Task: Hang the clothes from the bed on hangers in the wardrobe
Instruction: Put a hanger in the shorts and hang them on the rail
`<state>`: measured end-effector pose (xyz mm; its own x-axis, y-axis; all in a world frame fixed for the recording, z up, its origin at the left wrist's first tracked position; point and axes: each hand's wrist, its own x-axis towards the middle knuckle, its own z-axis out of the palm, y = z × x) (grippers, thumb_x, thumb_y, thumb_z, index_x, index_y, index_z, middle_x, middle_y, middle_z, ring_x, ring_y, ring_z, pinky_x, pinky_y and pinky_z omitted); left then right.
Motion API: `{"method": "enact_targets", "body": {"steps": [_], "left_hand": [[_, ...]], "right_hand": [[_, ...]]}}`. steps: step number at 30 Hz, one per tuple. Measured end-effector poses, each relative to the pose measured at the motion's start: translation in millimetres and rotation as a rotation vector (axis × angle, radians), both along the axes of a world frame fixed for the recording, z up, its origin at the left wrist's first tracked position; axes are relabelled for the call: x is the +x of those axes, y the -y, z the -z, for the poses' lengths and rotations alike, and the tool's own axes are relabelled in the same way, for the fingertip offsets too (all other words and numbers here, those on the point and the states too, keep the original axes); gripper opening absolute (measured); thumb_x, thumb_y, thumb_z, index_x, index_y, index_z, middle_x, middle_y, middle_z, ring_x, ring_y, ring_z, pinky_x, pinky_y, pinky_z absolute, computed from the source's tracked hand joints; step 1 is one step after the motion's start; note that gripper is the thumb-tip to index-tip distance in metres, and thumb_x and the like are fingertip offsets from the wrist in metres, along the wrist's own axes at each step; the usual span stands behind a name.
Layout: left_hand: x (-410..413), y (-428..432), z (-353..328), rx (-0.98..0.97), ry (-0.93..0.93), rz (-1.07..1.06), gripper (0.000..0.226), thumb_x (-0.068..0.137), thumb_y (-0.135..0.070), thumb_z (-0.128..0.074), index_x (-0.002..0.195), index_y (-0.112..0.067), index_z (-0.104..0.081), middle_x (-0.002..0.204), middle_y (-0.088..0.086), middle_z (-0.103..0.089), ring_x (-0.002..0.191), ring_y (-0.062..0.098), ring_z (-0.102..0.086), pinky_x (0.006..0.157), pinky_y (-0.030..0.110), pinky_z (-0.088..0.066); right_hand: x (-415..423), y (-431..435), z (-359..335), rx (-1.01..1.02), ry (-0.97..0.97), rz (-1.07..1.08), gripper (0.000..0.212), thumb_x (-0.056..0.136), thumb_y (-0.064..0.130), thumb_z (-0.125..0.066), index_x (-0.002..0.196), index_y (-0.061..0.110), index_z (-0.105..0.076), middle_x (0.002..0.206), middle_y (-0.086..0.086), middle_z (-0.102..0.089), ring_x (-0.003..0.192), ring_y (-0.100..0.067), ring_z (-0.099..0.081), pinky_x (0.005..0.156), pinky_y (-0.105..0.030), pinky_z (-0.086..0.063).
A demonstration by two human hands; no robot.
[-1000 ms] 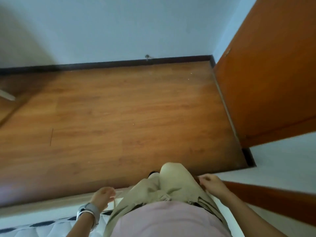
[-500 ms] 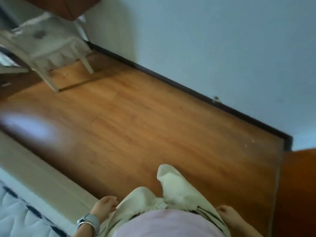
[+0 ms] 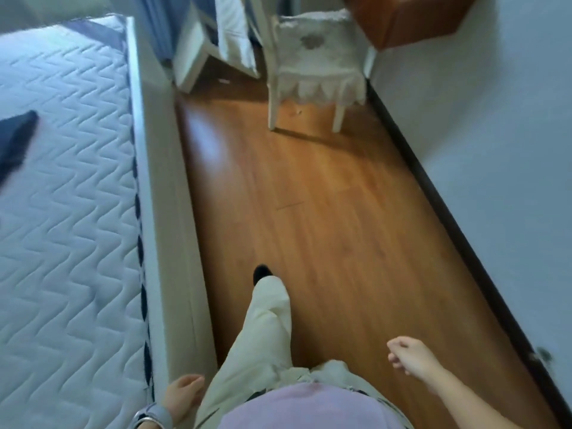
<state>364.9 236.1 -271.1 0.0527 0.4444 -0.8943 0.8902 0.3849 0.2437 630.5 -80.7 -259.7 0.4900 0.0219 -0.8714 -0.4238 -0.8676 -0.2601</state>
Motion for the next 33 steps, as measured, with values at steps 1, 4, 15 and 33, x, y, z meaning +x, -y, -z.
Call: {"method": "enact_targets", "body": {"steps": [1,4,15,33], "left_hand": [[6.3,-15.1,5.6,0.011,-0.008,-0.017,0.027,0.087,-0.011,-0.058,0.107,0.007,-0.063,0.098,0.019,-0.065,0.08,0.029,-0.058,0.07,0.027,-0.052],[36.6,-64.9,7.1,0.005,-0.023,-0.018,0.023,0.088,-0.021,-0.056,0.102,-0.006,-0.067,0.106,0.009,-0.062,0.109,0.025,-0.055,0.098,0.029,-0.039],[152.5,-219.0,-0.4,0.022,0.197,-0.611,0.009,0.093,-0.006,-0.046,0.089,-0.002,-0.053,0.074,0.01,-0.057,0.066,0.02,-0.053,0.05,0.022,-0.045],[320.6,-345.8,-20.9,0.09,0.184,-1.109,0.012,0.094,-0.018,-0.047,0.098,-0.013,-0.057,0.092,0.006,-0.063,0.08,0.016,-0.057,0.06,0.022,-0.039]], "right_hand": [[24.3,-26.0,0.0,0.018,0.042,-0.019,0.018,0.094,0.019,-0.044,0.088,0.014,-0.06,0.075,-0.003,-0.064,0.066,-0.017,-0.057,0.054,-0.021,-0.038],[84.6,-106.6,0.1,0.044,0.102,-0.104,0.017,0.093,0.019,-0.046,0.09,0.013,-0.062,0.075,-0.002,-0.065,0.068,-0.017,-0.06,0.056,-0.02,-0.039],[223.9,-371.2,-39.7,0.22,0.091,-0.385,0.015,0.095,0.017,-0.045,0.097,0.015,-0.06,0.083,-0.003,-0.065,0.074,-0.015,-0.06,0.061,-0.022,-0.043],[436.2,-706.7,-19.4,0.055,0.077,-0.967,0.014,0.093,0.019,-0.049,0.094,0.013,-0.061,0.079,-0.005,-0.067,0.075,-0.019,-0.062,0.068,-0.028,-0.047]]}}
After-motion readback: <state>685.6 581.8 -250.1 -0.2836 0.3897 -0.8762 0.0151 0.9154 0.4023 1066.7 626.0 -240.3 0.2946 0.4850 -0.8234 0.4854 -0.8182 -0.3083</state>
